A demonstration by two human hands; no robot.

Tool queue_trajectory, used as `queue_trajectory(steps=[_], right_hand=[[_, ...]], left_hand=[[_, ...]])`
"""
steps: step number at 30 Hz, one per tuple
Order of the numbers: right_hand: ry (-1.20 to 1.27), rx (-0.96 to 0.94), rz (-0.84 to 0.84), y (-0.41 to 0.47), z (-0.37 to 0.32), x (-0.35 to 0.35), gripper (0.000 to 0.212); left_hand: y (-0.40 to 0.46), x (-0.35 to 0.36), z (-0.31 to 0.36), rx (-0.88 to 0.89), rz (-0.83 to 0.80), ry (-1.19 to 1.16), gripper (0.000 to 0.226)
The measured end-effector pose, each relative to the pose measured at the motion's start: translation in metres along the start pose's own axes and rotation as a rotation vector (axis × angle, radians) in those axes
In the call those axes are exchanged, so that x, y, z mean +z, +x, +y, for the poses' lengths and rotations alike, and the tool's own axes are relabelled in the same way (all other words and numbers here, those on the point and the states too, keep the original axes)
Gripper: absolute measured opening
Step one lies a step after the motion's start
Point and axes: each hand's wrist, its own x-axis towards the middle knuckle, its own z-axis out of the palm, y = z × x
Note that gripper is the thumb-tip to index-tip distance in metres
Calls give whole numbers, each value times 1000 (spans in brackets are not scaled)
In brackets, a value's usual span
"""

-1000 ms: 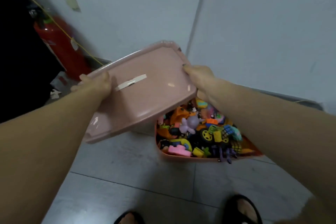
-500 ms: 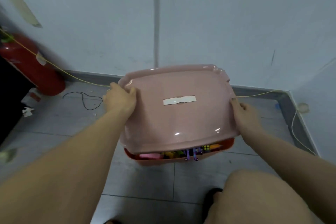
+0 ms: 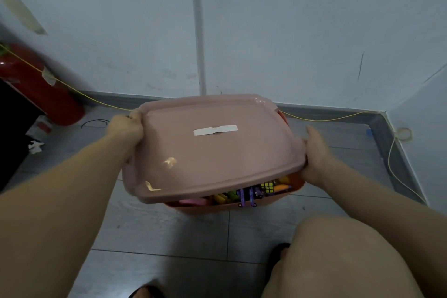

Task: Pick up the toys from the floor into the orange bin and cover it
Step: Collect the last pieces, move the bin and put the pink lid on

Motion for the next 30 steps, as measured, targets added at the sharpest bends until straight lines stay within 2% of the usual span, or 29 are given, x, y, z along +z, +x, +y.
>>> queue_trajectory(steps=[4, 7, 9, 11, 16, 23, 27, 30], right_hand=[[156, 88, -94, -10, 4, 12, 50], [-155, 215, -192, -15, 11, 23, 46], [-433, 272, -288, -23, 14, 32, 32], [-646, 266, -349, -27, 14, 41, 21], [-979, 246, -426, -32, 7, 53, 18], [-835, 196, -489, -37, 17, 59, 28], [-604, -32, -432, -38, 26, 63, 24], [-512, -199, -310, -38, 28, 69, 26]], left_hand=[[3, -11, -12, -77, 44, -53, 55], [2, -16, -21, -116, 57, -114, 52], [2, -17, -21, -127, 51, -137, 53], [2, -17, -18, -116, 37, -137, 53], [0, -14, -14, -72, 7, -102, 50], [6, -16, -15, -71, -16, -123, 55], [9, -16, -17, -59, -30, -123, 56], [6, -17, -15, -55, -45, -100, 56]])
